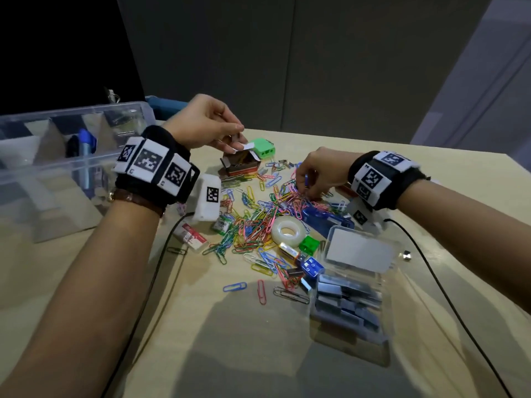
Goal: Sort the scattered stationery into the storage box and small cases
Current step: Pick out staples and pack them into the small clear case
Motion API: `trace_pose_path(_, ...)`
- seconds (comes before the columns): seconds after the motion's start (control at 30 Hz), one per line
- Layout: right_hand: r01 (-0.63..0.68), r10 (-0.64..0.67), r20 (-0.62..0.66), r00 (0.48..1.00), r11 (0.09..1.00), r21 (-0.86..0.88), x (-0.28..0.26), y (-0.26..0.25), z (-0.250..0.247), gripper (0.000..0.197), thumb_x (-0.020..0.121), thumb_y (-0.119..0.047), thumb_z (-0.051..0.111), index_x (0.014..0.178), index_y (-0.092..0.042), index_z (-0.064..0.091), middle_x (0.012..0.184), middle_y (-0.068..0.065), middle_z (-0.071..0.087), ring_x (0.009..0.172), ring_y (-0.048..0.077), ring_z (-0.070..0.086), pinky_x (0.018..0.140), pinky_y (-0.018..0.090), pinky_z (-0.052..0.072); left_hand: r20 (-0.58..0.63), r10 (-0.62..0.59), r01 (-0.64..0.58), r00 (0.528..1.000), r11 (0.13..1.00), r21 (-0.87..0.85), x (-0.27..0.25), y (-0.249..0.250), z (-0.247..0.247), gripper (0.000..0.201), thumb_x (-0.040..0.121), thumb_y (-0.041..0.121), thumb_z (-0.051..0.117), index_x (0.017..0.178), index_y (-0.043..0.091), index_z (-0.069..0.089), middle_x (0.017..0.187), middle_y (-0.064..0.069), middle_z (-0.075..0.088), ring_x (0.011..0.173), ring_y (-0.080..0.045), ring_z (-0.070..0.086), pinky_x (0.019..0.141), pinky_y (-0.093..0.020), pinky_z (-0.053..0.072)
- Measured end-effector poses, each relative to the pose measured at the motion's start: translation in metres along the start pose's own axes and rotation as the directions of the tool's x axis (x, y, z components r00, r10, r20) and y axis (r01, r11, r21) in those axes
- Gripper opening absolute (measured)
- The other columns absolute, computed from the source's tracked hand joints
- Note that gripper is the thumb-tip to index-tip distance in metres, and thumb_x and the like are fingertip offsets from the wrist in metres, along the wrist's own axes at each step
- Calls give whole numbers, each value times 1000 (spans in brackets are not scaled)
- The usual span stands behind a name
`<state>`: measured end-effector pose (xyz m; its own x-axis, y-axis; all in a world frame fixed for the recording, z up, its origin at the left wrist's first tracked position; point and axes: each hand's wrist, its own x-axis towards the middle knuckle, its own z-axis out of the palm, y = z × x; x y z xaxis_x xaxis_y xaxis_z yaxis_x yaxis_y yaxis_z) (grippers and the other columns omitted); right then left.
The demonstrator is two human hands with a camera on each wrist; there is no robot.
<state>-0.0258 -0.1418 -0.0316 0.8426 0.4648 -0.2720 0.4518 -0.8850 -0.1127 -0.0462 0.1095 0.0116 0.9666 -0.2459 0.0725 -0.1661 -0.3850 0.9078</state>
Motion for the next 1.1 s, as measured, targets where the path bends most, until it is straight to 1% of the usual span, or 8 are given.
trace_pose_path(0.1, -5, 4, 20, 1000, 1000, 23, 3, 0, -6, 14, 75, -15, 76, 77, -27, 70, 76, 0, 71, 64, 13, 65, 62, 26, 53, -16, 31, -31, 999, 999, -28, -8, -2, -2, 7, 94, 6, 56, 88, 4, 60, 88, -15, 70, 69, -11, 72, 58, -19, 57)
trace_pose_path(0.23, 4, -2, -18, 1000, 994, 110, 3, 3, -17, 9, 78, -9, 71, 83, -16, 72, 72, -2, 71, 57, 4, 62, 54, 16, 47, -51, 61, -62, 997, 998, -10, -11, 2, -11, 4, 92, 4, 59, 88, 3, 60, 91, -19, 70, 73, -16, 73, 65, -27, 61)
trace_pose_path(0.4, 43, -47, 25, 999, 986, 160, 11, -4, -28, 12, 82, -17, 76, 93, -20, 73, 72, -4, 71, 56, -6, 61, 60, 20, 51, -112, 94, -86, 989, 994, 72, -17, 7, -23, 7, 91, 5, 61, 93, -1, 60, 94, -19, 69, 77, -20, 73, 65, -27, 61)
trace_pose_path(0.53, 26, -74, 199, 977, 971, 237, 21, -15, -33, 19, 87, -24, 71, 105, -21, 74, 83, 1, 75, 70, 4, 69, 68, 26, 58, -135, 110, -101, 985, 992, 68, -25, 9, -35, 12, 90, 6, 62, 98, -3, 60, 97, -20, 67, 79, -18, 73, 63, -23, 59)
trace_pose_path(0.67, 98, -106, -71, 992, 989, -113, 52, -20, -33, 23, 90, -24, 69, 112, -24, 73, 105, 3, 72, 88, 17, 69, 85, 33, 53, -155, 126, -118, 980, 991, 58, -30, 9, -44, 11, 90, 5, 61, 97, -3, 59, 95, -19, 67, 81, -18, 73, 64, -20, 58)
trace_pose_path(0.77, 111, -125, -38, 991, 960, -257, 71, -25, -26, 31, 90, -18, 67, 121, -24, 69, 118, 6, 66, 107, 25, 62, 93, 36, 48, -163, 117, -110, 980, 993, 47, -29, 8, -45, 20, 89, 5, 63, 104, -8, 59, 95, -20, 68, 82, -20, 73, 65, -22, 59)
trace_pose_path(0.93, 127, -146, -83, 986, 971, -205, 84, -37, -14, 25, 81, -20, 77, 105, -17, 73, 101, 3, 71, 97, 23, 65, 86, 33, 51, -135, 124, -109, 983, 987, 117, -26, 7, -43, 7, 85, 15, 70, 88, 11, 65, 94, -10, 68, 86, -17, 70, 66, -26, 60)
trace_pose_path(1.1, 128, -158, -103, 982, 960, -251, 78, -41, -11, 11, 79, -25, 78, 86, -19, 72, 75, -8, 63, 74, 16, 60, 70, 30, 49, -154, 120, -105, 981, 989, 101, -24, 8, -34, 9, 85, 17, 70, 90, 11, 67, 85, -7, 68, 77, -11, 69, 60, -18, 54)
